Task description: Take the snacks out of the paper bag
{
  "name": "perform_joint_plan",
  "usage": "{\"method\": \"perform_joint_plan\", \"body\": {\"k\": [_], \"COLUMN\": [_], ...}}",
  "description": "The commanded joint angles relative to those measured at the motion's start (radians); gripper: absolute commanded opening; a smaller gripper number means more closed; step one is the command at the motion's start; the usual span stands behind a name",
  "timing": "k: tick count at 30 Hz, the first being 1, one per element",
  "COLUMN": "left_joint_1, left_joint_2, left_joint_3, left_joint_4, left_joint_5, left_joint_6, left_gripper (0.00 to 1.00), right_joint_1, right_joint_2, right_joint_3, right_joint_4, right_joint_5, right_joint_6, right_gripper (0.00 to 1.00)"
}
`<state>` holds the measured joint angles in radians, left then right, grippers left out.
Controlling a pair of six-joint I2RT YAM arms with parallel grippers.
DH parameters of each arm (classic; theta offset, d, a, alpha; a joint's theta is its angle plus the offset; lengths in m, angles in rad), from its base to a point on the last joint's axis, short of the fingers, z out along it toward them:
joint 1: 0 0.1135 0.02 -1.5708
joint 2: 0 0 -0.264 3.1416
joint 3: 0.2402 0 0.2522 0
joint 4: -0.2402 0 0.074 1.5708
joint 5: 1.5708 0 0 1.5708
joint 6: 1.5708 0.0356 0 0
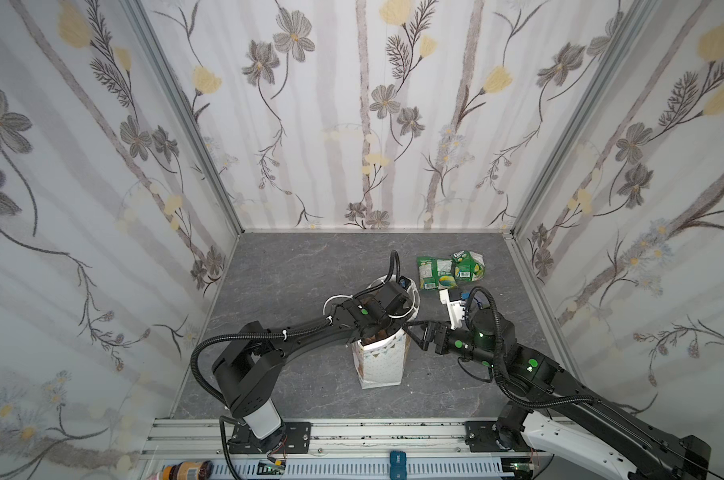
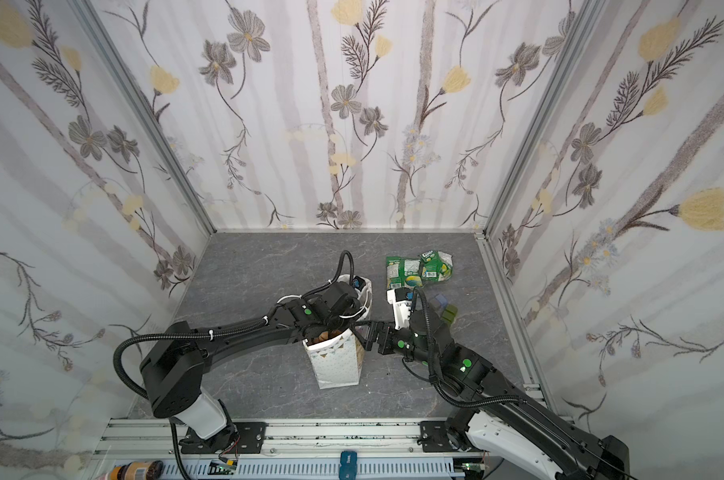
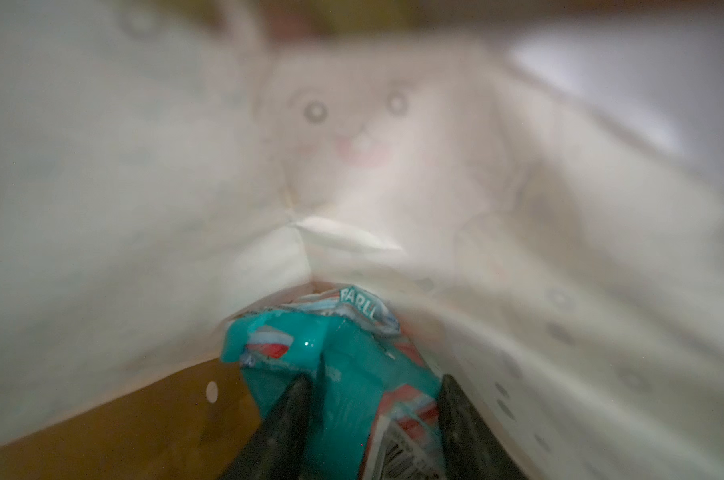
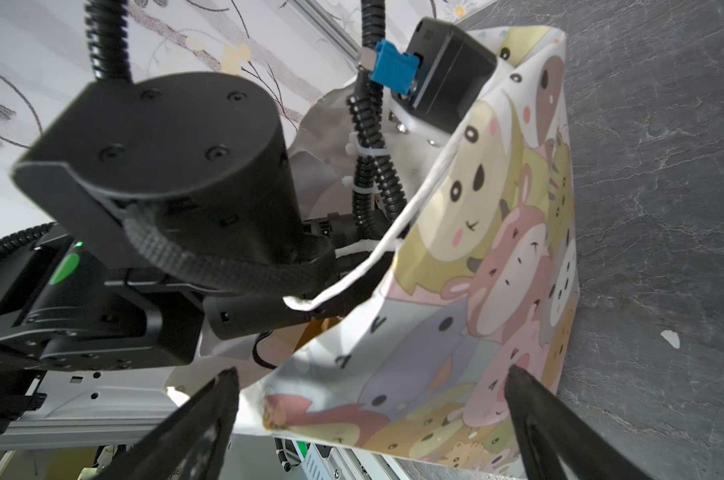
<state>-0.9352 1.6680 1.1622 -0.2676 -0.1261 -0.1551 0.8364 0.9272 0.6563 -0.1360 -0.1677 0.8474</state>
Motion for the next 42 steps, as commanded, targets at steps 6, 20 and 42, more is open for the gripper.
{"method": "perform_joint_plan", "body": {"k": [6,20,42], "left_joint_1": [0.000,-0.002,-0.006], "left_joint_2": [-0.004,-0.108,-0.233], "left_joint_3": [-0.009,0.016,0.069], "left_joint_4": [-0.034,-0.066,-0.110], "left_joint_5": [-0.003,0.003,-0.118], "left_joint_6": [-0.018,-0.008,0.016], "left_gripper": [0.08,0.00,0.00], "right_joint_1": [0.000,0.000,0.000], "right_joint_2": [-0.003,0.042,0.045], "right_joint_3": [0.000,-0.004,-0.010], "right_joint_4": [0.007,0.007,-0.007], "right_joint_5": [0.017,0.026,0.034], "right_joint_6": [0.013,0.011,0.012], "right_gripper": [1.00,1.00,1.00]}}
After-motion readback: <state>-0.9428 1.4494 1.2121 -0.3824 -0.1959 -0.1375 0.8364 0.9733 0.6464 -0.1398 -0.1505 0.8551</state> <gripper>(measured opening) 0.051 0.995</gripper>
